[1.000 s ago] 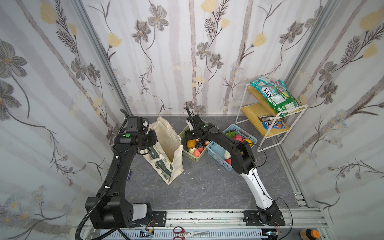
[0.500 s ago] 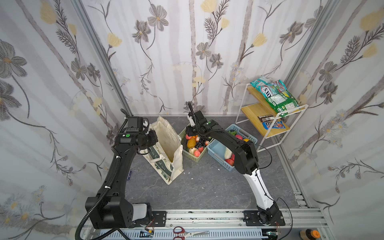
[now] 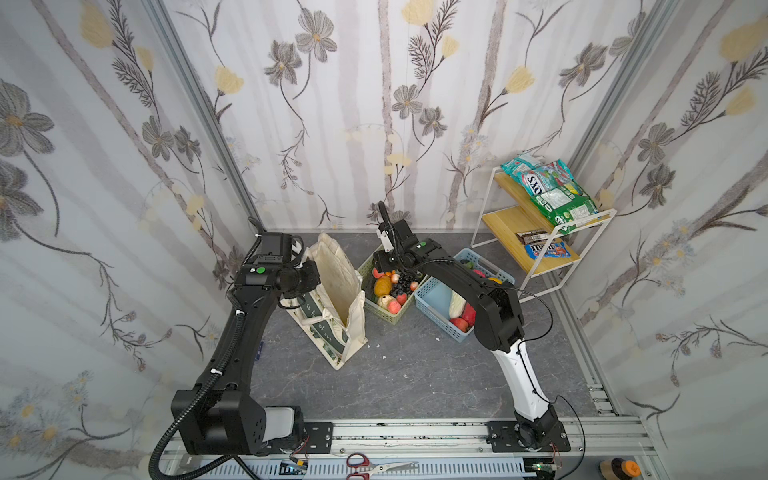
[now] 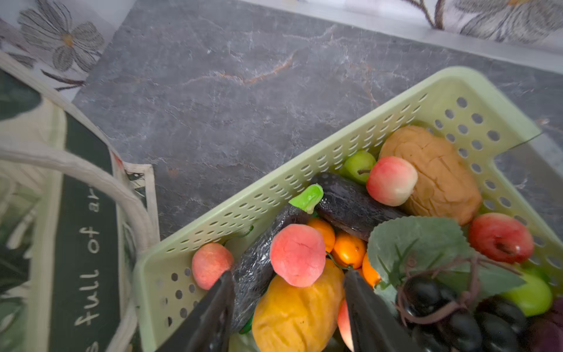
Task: Place the food into the grocery bag and tie it
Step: 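Lower the right gripper onto the pink peach and close on it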
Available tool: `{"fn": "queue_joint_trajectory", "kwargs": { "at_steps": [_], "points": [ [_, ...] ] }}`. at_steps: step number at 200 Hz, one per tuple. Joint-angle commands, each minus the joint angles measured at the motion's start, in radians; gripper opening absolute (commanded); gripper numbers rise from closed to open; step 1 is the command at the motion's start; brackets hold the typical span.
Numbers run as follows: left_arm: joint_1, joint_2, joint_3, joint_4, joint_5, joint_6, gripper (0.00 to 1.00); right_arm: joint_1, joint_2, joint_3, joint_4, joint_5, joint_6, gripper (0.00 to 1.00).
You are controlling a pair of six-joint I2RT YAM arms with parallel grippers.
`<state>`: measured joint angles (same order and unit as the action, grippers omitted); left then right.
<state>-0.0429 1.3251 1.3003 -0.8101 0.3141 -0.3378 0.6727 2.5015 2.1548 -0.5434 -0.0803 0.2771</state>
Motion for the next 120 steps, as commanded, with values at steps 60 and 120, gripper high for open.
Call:
{"fn": "queue_joint_trajectory", "kwargs": {
  "at_steps": [60,120],
  "points": [
    [0.0,-0.012,0.008,-0.012,-0.018,0.003,0.0,-0.001,0.075,0.0,0.048,-0.033,0.031,0.58],
    [0.0,-0.006,0.013,-0.011,-0.017,0.006,0.0,-0.001,0.094,0.002,0.069,-0.041,0.041,0.54]
  ]
}}
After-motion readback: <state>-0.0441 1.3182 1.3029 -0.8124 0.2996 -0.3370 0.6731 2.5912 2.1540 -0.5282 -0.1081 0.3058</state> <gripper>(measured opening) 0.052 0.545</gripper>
